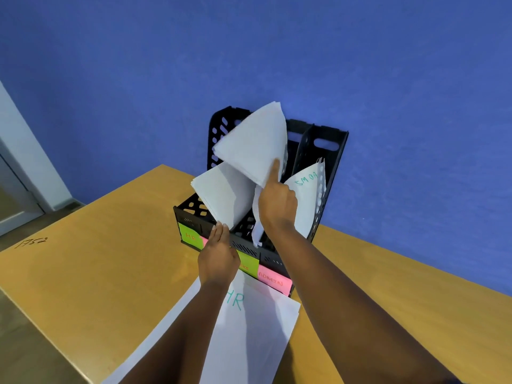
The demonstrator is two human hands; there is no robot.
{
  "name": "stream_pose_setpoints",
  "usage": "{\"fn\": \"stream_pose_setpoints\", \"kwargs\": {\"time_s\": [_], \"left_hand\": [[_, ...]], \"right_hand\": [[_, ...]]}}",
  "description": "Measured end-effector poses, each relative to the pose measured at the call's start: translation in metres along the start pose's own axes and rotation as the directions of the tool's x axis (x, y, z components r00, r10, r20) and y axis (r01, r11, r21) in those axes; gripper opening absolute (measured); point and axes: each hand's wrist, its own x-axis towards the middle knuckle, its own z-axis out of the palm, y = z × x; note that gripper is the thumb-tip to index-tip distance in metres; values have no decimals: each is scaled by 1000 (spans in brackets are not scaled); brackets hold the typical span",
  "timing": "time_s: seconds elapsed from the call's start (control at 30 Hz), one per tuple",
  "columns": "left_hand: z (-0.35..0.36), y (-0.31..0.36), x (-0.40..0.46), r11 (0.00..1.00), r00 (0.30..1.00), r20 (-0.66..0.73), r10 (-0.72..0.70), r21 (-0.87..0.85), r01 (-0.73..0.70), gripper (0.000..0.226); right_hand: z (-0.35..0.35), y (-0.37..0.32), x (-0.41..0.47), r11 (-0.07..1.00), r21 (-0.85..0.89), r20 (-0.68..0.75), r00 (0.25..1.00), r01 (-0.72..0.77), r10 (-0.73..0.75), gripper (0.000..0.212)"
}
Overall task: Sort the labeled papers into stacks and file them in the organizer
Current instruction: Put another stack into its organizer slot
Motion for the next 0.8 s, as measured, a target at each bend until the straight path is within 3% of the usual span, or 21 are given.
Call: {"fn": "stream_pose_setpoints", "kwargs": {"time_s": [0.07, 0.2, 0.3, 0.43, 0.5, 0.67, 0.8], "left_hand": [[1, 0, 1, 1000, 1000, 0, -4, -7, 4, 58], [1, -1, 1, 1000, 1000, -1, -7, -10, 7, 58], [0, -1, 0, 1000, 1000, -2, 2, -13, -2, 58], [-1, -1, 1, 1000, 1000, 2, 9, -15, -9, 57], [-3, -1, 1, 1000, 1000, 7, 12, -13, -12, 57], [-5, -1, 3, 1000, 1000, 13, 15, 2, -15, 55], [-7, 0, 3, 1000, 999, 28, 20, 17, -21, 56]], "right_hand": [[7, 0, 1, 983, 133, 40, 991, -130, 126, 72], [20, 9, 2, 867, 382, 315, 927, -320, 203, 92], [26, 17, -1, 804, 433, 464, 865, -407, 189, 107], [31, 20, -9, 690, 471, 639, 752, -549, 162, 107], [34, 21, -11, 754, 432, 619, 770, -495, 151, 105], [29, 21, -16, 936, 284, 436, 897, -208, 67, 100], [24, 23, -25, 974, 194, 458, 889, -114, 13, 84]]}}
